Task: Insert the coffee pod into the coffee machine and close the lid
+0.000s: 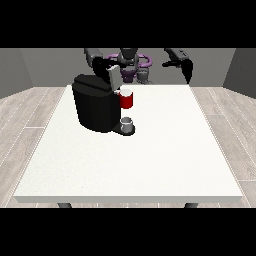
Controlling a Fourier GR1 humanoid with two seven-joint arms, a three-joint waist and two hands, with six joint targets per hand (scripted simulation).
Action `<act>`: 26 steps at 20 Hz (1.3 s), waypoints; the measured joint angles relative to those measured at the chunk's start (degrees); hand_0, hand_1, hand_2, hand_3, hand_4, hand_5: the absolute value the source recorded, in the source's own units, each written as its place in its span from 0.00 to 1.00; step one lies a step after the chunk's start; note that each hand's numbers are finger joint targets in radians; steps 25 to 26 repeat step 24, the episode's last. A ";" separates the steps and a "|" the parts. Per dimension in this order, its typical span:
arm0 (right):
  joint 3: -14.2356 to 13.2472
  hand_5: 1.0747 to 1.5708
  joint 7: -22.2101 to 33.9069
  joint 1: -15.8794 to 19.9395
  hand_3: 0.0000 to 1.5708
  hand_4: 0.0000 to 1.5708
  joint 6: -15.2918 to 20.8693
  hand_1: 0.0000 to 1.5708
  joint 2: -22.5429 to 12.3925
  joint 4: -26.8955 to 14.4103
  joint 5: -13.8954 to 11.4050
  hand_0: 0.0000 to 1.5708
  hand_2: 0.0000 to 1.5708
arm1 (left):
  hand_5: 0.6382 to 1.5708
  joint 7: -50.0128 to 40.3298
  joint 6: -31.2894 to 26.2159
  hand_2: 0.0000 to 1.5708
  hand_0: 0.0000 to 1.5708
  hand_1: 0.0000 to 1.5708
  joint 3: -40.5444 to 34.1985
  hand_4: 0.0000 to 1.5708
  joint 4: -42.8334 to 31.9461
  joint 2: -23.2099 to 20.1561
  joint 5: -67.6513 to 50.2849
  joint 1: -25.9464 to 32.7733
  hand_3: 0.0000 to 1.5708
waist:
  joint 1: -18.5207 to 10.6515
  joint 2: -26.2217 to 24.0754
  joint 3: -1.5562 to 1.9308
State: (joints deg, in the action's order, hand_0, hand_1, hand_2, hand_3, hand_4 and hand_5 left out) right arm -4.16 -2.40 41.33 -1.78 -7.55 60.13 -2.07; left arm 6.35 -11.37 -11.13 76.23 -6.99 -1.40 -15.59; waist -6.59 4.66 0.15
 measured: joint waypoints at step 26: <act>10.65 1.00 -5.89 -9.51 0.00 0.10 -0.65 0.00 6.49 6.43 2.11 0.00 0.00 | 1.00 4.08 1.36 0.00 0.00 0.00 2.68 0.12 0.02 3.06 0.25 3.91 0.00 | 2.31 -6.57 -0.14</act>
